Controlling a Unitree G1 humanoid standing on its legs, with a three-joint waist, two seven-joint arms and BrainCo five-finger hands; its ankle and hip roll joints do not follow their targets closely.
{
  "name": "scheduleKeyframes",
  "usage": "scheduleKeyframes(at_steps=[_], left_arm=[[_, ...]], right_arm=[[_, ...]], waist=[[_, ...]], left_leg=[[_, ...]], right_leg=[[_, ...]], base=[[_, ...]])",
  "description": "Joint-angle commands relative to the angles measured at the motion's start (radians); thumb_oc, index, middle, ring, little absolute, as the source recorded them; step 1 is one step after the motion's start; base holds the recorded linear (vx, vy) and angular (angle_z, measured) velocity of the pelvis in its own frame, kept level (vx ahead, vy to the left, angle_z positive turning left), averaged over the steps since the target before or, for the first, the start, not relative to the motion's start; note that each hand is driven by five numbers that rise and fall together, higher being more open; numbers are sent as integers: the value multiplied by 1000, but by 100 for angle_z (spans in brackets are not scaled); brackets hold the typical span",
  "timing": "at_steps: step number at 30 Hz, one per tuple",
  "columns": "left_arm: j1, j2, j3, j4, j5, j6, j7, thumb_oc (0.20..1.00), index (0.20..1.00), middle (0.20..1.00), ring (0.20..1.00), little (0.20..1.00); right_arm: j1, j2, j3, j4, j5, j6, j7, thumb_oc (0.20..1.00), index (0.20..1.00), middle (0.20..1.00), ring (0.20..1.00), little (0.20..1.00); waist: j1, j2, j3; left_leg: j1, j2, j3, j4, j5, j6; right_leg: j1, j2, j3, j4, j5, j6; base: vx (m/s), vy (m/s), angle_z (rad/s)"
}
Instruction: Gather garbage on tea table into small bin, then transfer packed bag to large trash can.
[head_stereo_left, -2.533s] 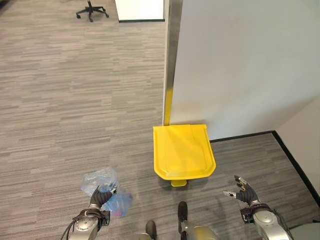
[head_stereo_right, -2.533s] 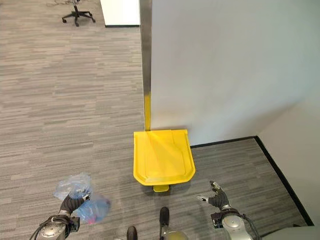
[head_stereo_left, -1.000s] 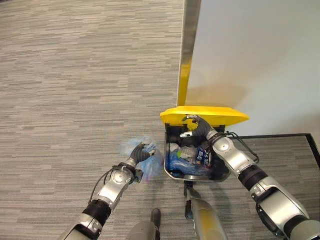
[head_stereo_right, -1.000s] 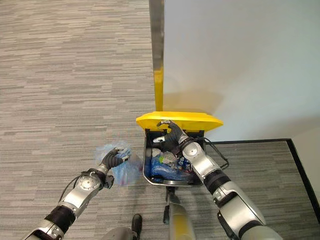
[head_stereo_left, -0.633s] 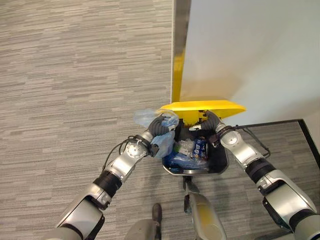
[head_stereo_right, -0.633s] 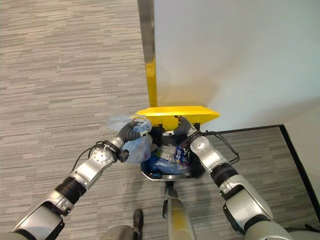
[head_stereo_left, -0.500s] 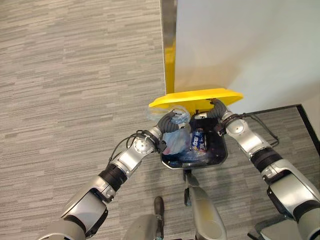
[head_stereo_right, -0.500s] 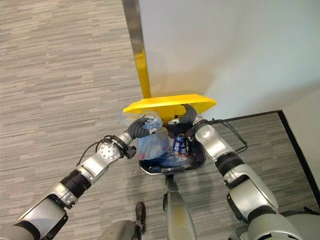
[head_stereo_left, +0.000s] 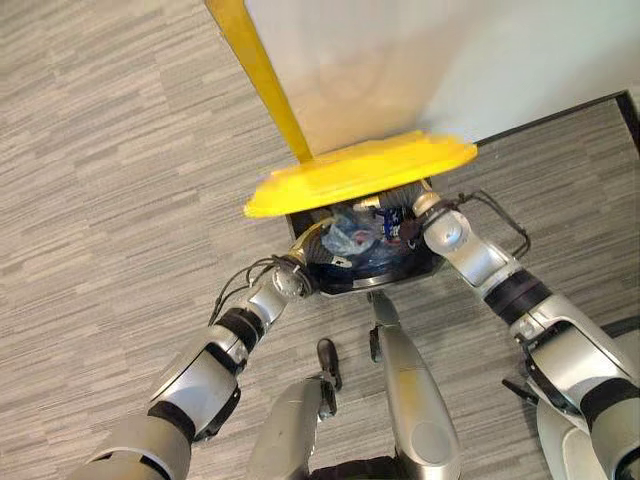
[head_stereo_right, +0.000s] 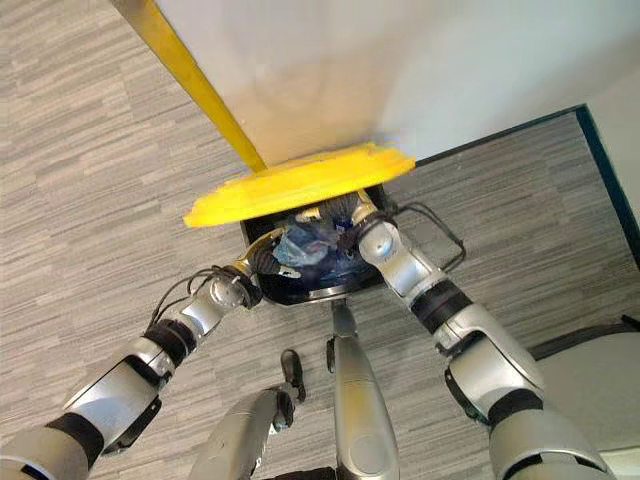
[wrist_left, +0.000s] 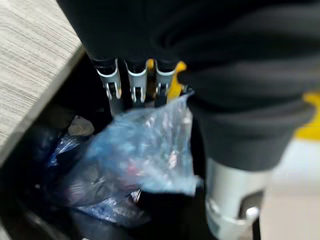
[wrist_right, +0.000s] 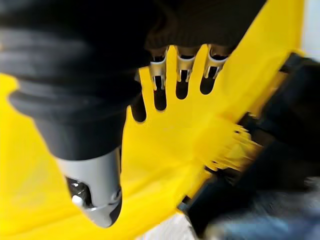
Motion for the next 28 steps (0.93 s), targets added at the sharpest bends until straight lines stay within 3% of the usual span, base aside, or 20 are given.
scheduleKeyframes(at_steps=[1,4,10,13,16,17,19,20,21,23,24,28], left_arm=[[77,32,38,-119,-3,-44,8,1000,1000,1000,1000,1000],[232,80,148,-249,-76,-58,-16,1000,1000,1000,1000,1000],[408,136,287,-290,-127,-60,-44,1000,1000,1000,1000,1000],[566,164,440,-318,-199,-61,-56,1000,1000,1000,1000,1000],[705,153,588,-307,-261,-57,-68,1000,1000,1000,1000,1000],[717,146,600,-303,-270,-56,-67,1000,1000,1000,1000,1000],[748,142,628,-286,-269,-46,-72,1000,1000,1000,1000,1000],[771,142,638,-277,-263,-39,-80,1000,1000,1000,1000,1000],[786,143,645,-275,-260,-36,-81,1000,1000,1000,1000,1000],[797,141,644,-271,-263,-34,-79,1000,1000,1000,1000,1000],[811,137,639,-269,-261,-33,-87,1000,1000,1000,1000,1000],[825,119,639,-259,-257,-30,-93,1000,1000,1000,1000,1000]], right_arm=[[-16,26,-54,-56,-23,-70,12,1000,1000,1000,1000,1000],[159,1,-153,-130,-26,-73,34,1000,1000,1000,1000,1000],[342,-4,-262,-186,-23,-68,67,1000,1000,1000,1000,1000],[500,5,-352,-233,-30,-70,95,1000,1000,1000,1000,1000],[647,12,-444,-221,-43,-60,123,1000,1000,1000,1000,1000],[677,14,-462,-209,-44,-58,123,1000,1000,1000,1000,1000],[735,31,-493,-158,-36,-56,125,1000,1000,1000,1000,1000],[777,45,-511,-111,-42,-53,129,1000,1000,1000,1000,1000],[798,49,-522,-97,-38,-53,126,1000,1000,1000,1000,1000],[811,56,-524,-79,-27,-48,127,1000,1000,1000,1000,1000],[831,56,-527,-63,-28,-45,128,1000,1000,1000,1000,1000],[852,53,-539,-31,-13,-40,129,1000,1000,1000,1000,1000]], waist=[[26,-9,-116],[47,-37,-155],[74,-66,-186],[98,-90,-195],[103,-98,-208],[102,-88,-203],[115,-71,-215],[128,-52,-239],[140,-54,-259],[144,-70,-275],[142,-81,-298],[139,-89,-339]], left_leg=[[19,-58,12,-15,-57,30],[52,-52,-12,13,-74,28],[94,-55,-31,21,-81,29],[109,-75,-43,30,-79,44],[133,-90,-48,1,-49,63],[134,-84,-54,0,-40,66],[111,-64,-51,-28,-2,66],[106,-30,-52,-65,28,58],[104,-17,-45,-82,37,49],[99,-11,-40,-98,50,42],[103,-2,-24,-117,53,32],[136,18,-8,-158,63,17]], right_leg=[[-56,-34,-49,64,12,98],[-3,-45,-40,60,14,98],[59,-53,-53,46,19,97],[92,-58,-67,18,45,114],[105,-66,-65,23,92,155],[107,-55,-45,51,85,162],[117,-45,-41,157,-28,121],[145,-32,-30,270,-109,95],[195,-27,-23,256,-134,90],[225,-15,-12,192,-126,88],[272,-3,-22,92,-118,90],[345,7,-30,-30,-100,82]], base=[[-14,-37,27],[-35,-40,37],[-58,-8,24],[-136,43,12],[-102,87,-16],[-185,83,-21],[-210,50,11],[-80,-44,14],[-25,-77,-5],[82,-191,-57],[170,-258,-59],[127,-130,-28]])
